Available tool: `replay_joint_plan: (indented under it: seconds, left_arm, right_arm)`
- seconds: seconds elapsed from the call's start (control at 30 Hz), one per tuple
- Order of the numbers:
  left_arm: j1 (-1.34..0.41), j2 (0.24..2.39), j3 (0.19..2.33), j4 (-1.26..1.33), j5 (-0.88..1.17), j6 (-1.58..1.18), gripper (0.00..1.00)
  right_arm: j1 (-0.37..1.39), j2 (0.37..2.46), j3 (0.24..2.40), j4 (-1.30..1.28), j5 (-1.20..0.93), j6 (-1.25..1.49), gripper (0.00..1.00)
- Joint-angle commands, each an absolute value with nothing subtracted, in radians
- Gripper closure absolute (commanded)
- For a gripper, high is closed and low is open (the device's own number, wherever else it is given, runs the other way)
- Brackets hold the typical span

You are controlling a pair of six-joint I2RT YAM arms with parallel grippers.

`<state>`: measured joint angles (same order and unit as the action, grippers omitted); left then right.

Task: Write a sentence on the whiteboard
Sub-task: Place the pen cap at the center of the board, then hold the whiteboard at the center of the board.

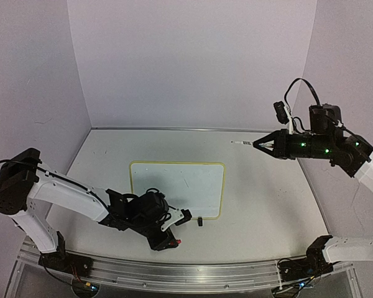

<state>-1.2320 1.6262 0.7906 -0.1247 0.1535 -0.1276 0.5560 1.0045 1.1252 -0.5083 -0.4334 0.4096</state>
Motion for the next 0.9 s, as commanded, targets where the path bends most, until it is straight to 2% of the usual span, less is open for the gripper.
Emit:
replay_joint_plan:
  seconds: [0.0, 0.13, 0.27, 0.47, 0.6, 0.77, 0.87]
  left_arm:
    - [-1.235, 1.612, 0.815, -0.104, 0.142, -0.134, 0.49]
    - [-1.232, 1.545, 0.821, -0.158, 0.102, -0.131, 0.33]
    - [-1.201, 1.469, 0.845, -0.248, 0.127, -0.134, 0.25]
    - [-1.123, 1.317, 0.986, -0.455, 0.220, -0.132, 0.22]
    - [-0.991, 1.269, 1.200, -0.665, 0.325, -0.139, 0.22]
    - [-0.749, 1.303, 1.438, -0.822, 0.453, -0.090, 0.21]
    - [-0.584, 1.356, 1.487, -0.828, 0.578, -0.052, 0.21]
  right_arm:
    - [0.554, 0.985, 1.124, -0.465, -0.415, 0.417, 1.00]
    - [0.554, 0.976, 1.119, -0.464, -0.415, 0.421, 1.00]
    - [0.554, 0.976, 1.112, -0.460, -0.414, 0.429, 1.00]
    - [0.555, 0.972, 1.107, -0.440, -0.410, 0.445, 1.00]
    - [0.558, 0.966, 1.112, -0.422, -0.409, 0.466, 1.00]
    - [0.612, 0.955, 1.094, -0.364, -0.352, 0.499, 1.00]
    - [0.711, 0.973, 1.084, -0.324, -0.258, 0.492, 1.00]
